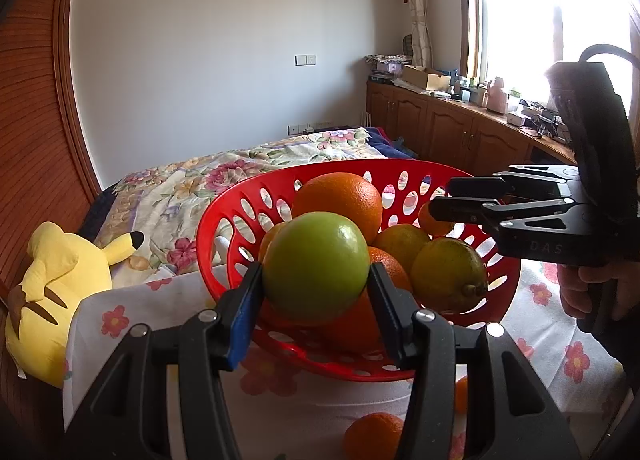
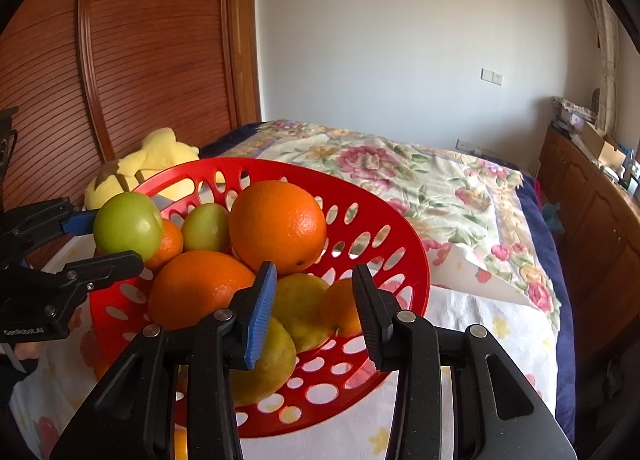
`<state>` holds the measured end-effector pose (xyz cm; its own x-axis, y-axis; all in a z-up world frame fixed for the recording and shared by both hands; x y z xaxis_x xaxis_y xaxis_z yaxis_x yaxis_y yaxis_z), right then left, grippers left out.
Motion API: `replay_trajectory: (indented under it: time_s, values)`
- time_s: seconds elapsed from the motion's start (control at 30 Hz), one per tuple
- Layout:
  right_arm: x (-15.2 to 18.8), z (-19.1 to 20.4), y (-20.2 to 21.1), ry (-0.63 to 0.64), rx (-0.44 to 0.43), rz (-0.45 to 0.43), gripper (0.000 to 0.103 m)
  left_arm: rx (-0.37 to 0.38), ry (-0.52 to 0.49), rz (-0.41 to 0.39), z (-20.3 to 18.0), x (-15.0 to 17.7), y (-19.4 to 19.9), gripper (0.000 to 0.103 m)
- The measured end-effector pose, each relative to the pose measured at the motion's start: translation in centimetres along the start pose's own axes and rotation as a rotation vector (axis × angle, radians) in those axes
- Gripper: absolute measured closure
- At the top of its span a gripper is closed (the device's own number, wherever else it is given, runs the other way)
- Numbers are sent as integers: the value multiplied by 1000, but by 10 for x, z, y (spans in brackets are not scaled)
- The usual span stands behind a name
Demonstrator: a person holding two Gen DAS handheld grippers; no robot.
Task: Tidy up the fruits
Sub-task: 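Open the right tool to drop the orange into the basket while the left tool holds the apple, then open the left tool to release the green apple into the basket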
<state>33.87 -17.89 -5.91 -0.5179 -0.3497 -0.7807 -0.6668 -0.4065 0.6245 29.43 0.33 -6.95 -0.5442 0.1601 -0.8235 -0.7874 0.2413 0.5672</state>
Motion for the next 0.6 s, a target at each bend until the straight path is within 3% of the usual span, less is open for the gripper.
replay_trajectory:
  time_s: [0.6]
  values:
    - [15, 8, 17, -8, -7, -6, 53, -4, 2, 7, -2, 0, 1, 51]
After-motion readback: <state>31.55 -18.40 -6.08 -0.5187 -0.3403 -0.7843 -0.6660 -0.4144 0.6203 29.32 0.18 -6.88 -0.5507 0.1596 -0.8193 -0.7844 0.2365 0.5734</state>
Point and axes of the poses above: each gripper's, at about its wrist camera, not at the fingertips, and y roughly against the way its jaws point, z to its left, x to its underside, the point moved 6 cm from there along -y, roughly the way its jaws point
